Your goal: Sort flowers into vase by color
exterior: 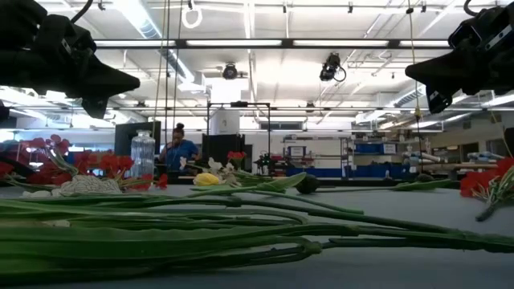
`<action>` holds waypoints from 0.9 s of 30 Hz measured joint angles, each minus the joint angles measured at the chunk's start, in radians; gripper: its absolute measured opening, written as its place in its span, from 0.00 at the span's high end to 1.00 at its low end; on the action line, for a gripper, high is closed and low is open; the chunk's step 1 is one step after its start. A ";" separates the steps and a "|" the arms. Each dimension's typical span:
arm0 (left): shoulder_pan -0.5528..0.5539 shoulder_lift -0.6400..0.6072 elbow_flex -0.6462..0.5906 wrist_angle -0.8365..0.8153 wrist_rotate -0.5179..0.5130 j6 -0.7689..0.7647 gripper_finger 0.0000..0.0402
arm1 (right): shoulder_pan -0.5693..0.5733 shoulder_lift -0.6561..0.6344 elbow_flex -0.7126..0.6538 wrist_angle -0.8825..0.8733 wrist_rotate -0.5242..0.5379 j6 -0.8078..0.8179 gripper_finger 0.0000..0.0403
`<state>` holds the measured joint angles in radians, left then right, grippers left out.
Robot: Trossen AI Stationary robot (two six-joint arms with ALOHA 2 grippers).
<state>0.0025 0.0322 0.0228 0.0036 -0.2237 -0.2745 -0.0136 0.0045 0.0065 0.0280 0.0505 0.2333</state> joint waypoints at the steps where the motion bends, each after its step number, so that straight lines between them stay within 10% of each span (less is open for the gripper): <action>1: 0.000 0.000 0.000 0.000 0.000 0.000 0.93 | 0.000 0.000 0.000 0.000 0.000 0.000 0.95; 27: 0.000 0.000 -0.003 0.051 -0.007 -0.004 0.93 | 0.000 0.000 0.000 0.000 0.000 0.000 0.95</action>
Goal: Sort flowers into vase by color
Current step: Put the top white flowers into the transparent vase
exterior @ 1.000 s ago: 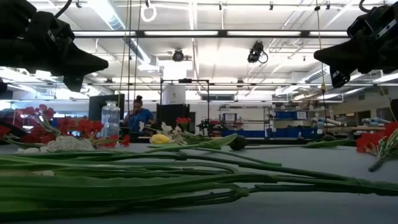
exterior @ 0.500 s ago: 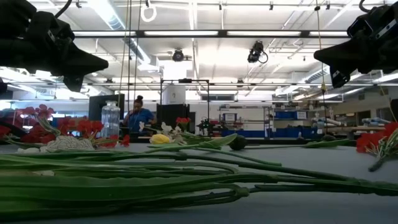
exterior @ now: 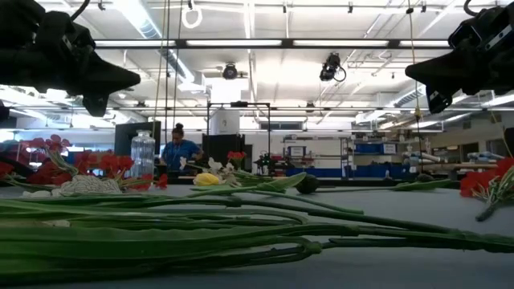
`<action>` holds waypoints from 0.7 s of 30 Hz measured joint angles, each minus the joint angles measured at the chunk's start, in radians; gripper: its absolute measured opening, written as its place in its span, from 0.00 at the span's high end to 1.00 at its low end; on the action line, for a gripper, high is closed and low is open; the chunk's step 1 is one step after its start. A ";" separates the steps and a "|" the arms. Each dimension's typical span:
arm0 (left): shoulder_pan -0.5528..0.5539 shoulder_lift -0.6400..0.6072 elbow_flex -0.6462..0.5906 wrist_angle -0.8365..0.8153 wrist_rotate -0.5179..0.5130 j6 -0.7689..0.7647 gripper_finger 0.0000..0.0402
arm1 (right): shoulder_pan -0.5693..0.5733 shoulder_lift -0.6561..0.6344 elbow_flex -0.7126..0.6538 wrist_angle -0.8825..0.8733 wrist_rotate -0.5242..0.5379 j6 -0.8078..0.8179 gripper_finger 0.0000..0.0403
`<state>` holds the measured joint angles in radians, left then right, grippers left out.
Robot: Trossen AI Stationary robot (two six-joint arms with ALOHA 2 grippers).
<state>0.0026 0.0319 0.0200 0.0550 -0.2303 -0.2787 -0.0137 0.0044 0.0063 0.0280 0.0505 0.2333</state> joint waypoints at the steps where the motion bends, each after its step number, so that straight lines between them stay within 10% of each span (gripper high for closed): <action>1: 0.000 0.000 0.000 0.012 0.000 0.000 0.93 | 0.000 0.000 0.000 0.000 0.000 0.000 0.95; 15: 0.000 0.001 0.004 0.143 0.021 -0.151 0.93 | -0.009 0.002 0.001 0.259 0.285 0.163 0.95; 21: 0.000 0.053 0.148 -0.058 0.041 -0.277 0.91 | -0.009 0.003 0.001 0.252 0.452 0.372 0.95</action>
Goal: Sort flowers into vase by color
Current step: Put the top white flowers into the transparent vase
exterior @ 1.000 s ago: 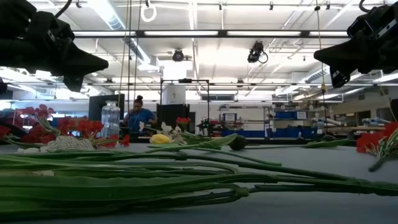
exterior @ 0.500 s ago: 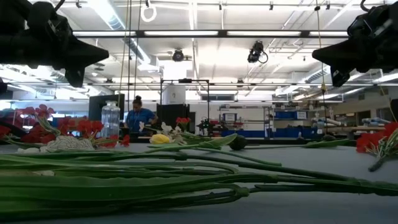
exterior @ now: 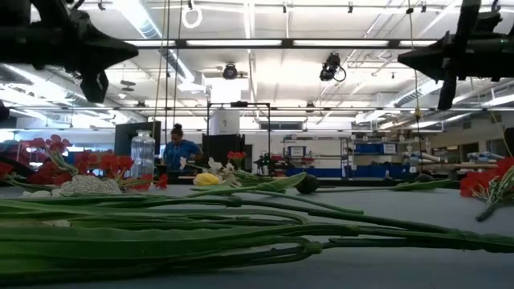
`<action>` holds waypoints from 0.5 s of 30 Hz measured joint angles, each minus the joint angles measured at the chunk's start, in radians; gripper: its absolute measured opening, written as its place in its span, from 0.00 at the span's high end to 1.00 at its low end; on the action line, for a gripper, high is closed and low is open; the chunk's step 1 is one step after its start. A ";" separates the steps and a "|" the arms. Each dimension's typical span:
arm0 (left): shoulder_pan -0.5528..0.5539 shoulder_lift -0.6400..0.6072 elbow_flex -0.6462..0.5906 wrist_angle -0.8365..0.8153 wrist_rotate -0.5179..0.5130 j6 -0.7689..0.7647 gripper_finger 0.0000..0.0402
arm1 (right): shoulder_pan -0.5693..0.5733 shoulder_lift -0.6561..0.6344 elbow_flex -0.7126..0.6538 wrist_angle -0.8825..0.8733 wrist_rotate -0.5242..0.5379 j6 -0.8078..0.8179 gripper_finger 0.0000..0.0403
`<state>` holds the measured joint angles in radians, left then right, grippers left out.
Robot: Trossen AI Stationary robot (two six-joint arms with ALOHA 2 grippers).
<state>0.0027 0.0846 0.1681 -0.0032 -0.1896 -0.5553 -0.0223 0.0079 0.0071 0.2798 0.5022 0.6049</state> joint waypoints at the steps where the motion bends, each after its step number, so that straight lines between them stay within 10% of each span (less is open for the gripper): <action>1: 0.000 0.027 0.043 -0.042 0.007 -0.014 0.89 | 0.000 0.001 0.000 0.001 0.008 0.023 0.95; 15: 0.006 0.616 0.547 -0.479 -0.138 -0.235 0.54 | 0.000 0.001 0.000 0.008 0.055 0.086 0.95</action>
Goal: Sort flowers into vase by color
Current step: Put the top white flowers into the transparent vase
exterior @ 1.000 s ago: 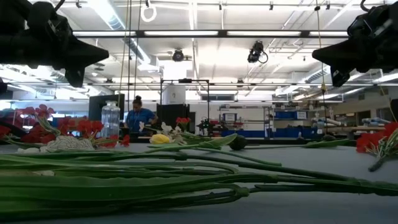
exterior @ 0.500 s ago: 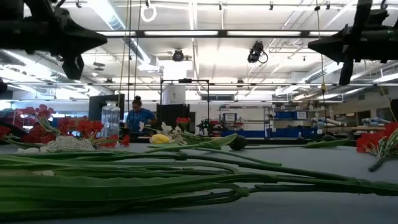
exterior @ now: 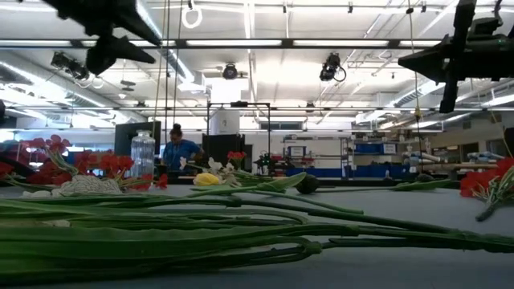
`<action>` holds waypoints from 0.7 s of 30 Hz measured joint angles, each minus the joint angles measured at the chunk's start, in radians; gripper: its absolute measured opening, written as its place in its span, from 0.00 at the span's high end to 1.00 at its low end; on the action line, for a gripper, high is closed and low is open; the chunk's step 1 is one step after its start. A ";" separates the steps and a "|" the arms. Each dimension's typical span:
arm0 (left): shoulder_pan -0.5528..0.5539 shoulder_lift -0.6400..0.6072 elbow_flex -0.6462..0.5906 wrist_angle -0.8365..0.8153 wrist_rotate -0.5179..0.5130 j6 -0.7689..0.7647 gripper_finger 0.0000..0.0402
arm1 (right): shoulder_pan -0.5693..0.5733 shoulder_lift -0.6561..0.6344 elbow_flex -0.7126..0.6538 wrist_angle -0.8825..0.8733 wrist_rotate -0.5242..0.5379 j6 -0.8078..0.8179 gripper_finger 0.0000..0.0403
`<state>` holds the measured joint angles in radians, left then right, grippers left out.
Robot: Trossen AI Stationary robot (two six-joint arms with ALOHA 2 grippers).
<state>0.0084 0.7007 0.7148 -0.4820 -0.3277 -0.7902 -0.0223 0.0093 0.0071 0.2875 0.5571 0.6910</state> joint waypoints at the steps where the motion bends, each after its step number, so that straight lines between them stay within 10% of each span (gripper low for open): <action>1: 0.015 0.039 0.019 0.000 -0.001 -0.002 0.52 | 0.000 0.000 0.000 -0.003 0.000 0.013 0.95; 21: 0.399 0.795 0.506 -0.069 0.278 0.690 0.44 | 0.000 0.005 0.000 -0.214 -0.113 0.382 0.93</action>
<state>0.4076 1.4958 1.2203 -0.5511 -0.0494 -0.0999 -0.0219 0.0147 0.0067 0.0735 0.4438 1.0733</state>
